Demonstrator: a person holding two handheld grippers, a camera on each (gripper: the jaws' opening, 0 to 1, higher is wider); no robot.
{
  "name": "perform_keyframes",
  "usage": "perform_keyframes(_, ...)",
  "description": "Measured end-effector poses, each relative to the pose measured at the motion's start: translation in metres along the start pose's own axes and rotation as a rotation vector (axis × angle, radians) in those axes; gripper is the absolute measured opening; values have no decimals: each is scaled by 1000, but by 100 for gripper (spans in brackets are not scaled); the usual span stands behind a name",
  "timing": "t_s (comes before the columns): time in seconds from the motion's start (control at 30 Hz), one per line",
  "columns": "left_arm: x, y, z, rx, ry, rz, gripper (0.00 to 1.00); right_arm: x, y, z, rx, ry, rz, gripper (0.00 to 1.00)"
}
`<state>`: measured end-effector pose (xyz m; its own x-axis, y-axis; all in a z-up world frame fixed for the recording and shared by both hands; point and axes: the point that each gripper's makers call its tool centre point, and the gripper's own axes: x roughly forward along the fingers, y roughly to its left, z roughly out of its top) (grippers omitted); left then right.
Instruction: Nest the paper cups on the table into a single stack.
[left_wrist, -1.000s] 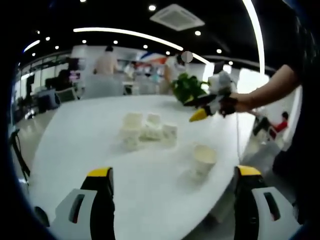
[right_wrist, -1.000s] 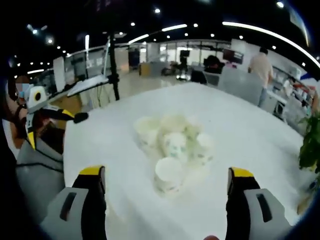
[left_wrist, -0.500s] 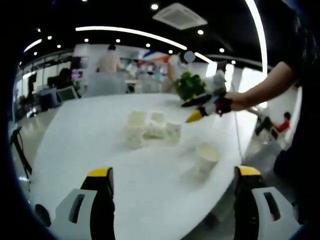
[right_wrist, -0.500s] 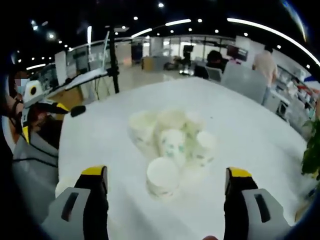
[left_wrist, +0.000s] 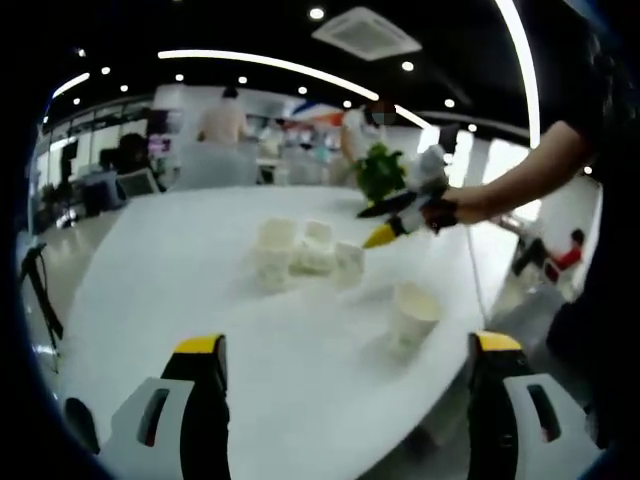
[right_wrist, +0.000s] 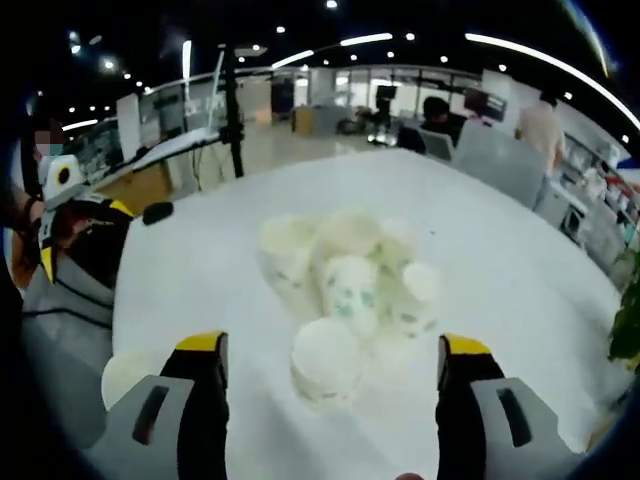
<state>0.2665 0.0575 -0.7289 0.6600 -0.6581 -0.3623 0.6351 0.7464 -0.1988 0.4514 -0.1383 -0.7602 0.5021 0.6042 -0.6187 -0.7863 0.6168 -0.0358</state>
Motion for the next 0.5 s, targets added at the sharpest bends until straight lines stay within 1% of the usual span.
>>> perform_keyframes(0.27, 2, 1, 2, 2, 2, -2, 100, 13, 1, -7, -4, 36, 23, 76)
perform_keyframes(0.5, 3, 2, 1, 0, 3, 0, 100, 22, 7, -13, -12, 69, 61, 62)
